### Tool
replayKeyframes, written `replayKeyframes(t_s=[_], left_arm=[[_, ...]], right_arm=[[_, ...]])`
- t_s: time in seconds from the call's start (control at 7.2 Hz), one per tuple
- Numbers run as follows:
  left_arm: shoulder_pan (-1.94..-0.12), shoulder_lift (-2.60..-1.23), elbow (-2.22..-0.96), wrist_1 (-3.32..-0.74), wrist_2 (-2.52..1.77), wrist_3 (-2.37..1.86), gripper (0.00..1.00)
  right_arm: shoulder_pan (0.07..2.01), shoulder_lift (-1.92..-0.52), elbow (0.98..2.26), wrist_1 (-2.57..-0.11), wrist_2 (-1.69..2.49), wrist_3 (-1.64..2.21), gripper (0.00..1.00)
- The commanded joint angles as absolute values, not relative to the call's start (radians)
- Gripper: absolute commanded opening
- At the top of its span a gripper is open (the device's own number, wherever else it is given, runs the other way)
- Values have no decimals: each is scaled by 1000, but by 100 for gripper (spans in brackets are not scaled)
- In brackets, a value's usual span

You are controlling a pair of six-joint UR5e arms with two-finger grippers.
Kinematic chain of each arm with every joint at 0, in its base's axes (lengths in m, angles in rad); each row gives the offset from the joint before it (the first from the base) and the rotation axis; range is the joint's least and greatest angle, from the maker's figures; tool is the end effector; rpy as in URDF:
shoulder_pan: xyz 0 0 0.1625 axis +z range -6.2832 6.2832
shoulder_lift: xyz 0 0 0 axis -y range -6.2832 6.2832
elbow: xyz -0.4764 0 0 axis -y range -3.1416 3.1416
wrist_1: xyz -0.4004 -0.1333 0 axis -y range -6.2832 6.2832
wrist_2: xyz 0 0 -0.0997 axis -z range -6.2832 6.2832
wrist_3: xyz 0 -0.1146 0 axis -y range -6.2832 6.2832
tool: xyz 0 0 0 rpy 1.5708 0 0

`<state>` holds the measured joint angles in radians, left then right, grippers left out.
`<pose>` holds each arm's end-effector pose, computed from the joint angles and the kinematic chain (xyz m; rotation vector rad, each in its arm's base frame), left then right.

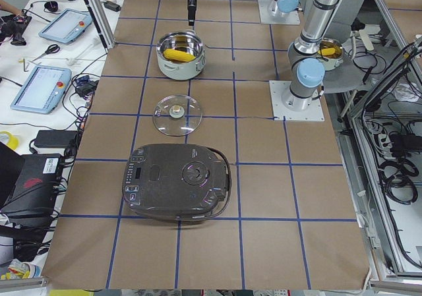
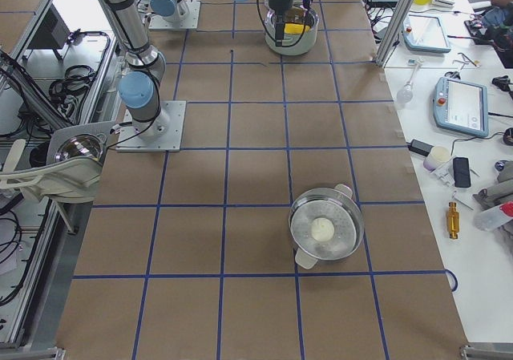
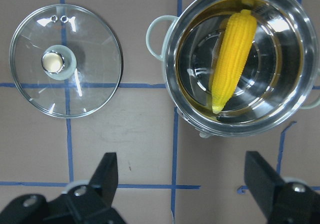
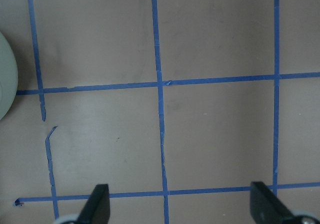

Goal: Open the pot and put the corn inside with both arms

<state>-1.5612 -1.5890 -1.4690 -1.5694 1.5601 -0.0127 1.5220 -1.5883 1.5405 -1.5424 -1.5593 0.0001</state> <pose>-0.1296 -0.5180 0.5665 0.0342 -3.1278 0.1330 0.1104 -0.4995 0.5453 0.0764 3.1295 -0.0308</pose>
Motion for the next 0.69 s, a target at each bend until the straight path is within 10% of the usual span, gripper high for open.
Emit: replayKeyframes(t_s=[0.0,0.56], left_arm=[[-1563,-1562,-1502,-1574,1560,6,100],[-1565,-1560,-1511,-1572,1560,6,100]], right_arm=[[1522,-1598,1523,-1517,-1551,-3,100],[1522,-1597,1523,-1519,-1554,-12,100]])
